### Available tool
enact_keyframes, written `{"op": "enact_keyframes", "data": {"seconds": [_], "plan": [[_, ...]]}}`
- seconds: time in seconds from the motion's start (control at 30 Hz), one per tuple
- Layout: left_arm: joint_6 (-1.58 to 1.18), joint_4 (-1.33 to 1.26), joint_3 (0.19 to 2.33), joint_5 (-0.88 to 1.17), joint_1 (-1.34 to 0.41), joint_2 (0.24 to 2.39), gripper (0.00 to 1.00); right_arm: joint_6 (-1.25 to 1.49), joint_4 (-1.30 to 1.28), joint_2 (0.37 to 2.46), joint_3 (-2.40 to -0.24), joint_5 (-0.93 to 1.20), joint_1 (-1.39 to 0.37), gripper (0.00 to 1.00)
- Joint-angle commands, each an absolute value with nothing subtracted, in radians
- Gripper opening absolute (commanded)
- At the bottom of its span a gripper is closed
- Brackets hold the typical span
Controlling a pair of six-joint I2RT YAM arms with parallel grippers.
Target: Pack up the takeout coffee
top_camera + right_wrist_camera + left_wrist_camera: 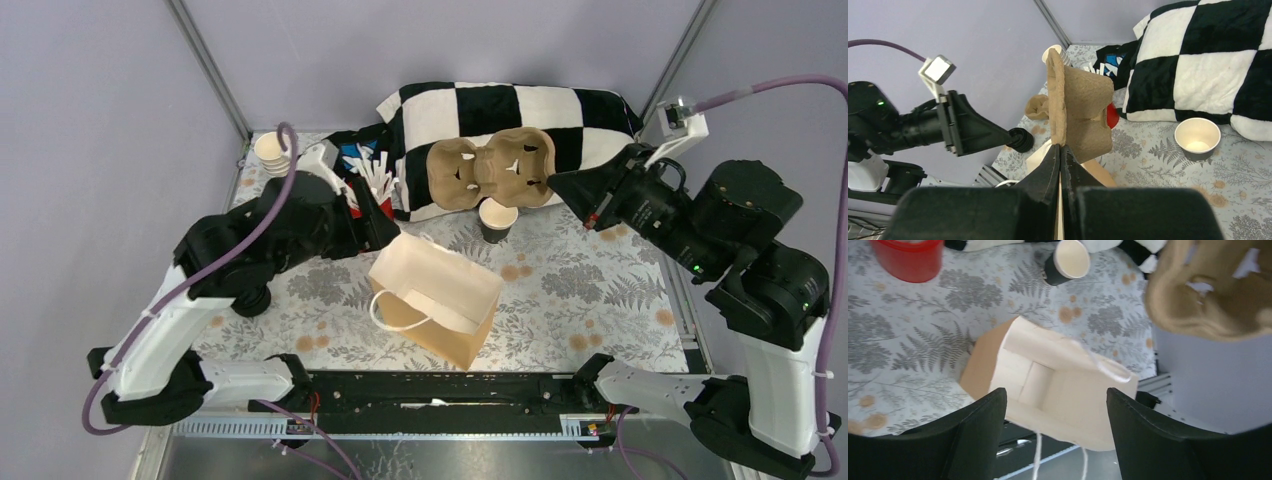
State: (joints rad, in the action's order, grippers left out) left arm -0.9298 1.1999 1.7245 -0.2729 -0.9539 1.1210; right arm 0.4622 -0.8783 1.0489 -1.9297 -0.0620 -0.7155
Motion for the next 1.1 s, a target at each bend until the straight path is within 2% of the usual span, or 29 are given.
{"op": "enact_keyframes", "data": {"seconds": [0.0,0.07,0.2,0.37,0.6,0.67,0.83,0.97,1.07], "plan": [[-0.794,1.363,1.813,-0.324,-0.913,1.277,0.78,0.489,-0.886,1.038,-1.972,-0.077,-0.716,0.00],[-0.758,1.372,1.820,-0.303,-0.894,1.311,0.80,0.494,-0.902,1.037,-1.983,-0.069,-0.716,0.00],[-0.645,1.346,1.771,-0.202,-0.800,1.336,0.76,0.508,-0.919,1.026,-1.985,-0.067,-0.717,0.00],[-0.592,1.311,1.731,-0.153,-0.727,1.369,0.57,0.523,-0.940,1.025,-1.998,-0.046,-0.718,0.00],[-0.560,1.254,1.736,-0.124,-0.718,1.436,0.49,0.502,-1.000,1.043,-2.038,0.035,-0.716,0.00],[-0.565,1.245,1.746,-0.105,-0.717,1.429,0.54,0.496,-1.010,1.044,-2.040,0.033,-0.716,0.00],[-0.580,1.249,1.735,-0.093,-0.717,1.401,0.55,0.498,-0.991,1.037,-2.012,0.031,-0.716,0.00],[-0.596,1.253,1.762,-0.096,-0.717,1.389,0.63,0.500,-0.978,1.032,-1.992,0.030,-0.716,0.00],[-0.575,1.225,1.751,-0.024,-0.716,1.411,0.68,0.508,-0.983,1.032,-1.988,0.028,-0.716,0.00]]}}
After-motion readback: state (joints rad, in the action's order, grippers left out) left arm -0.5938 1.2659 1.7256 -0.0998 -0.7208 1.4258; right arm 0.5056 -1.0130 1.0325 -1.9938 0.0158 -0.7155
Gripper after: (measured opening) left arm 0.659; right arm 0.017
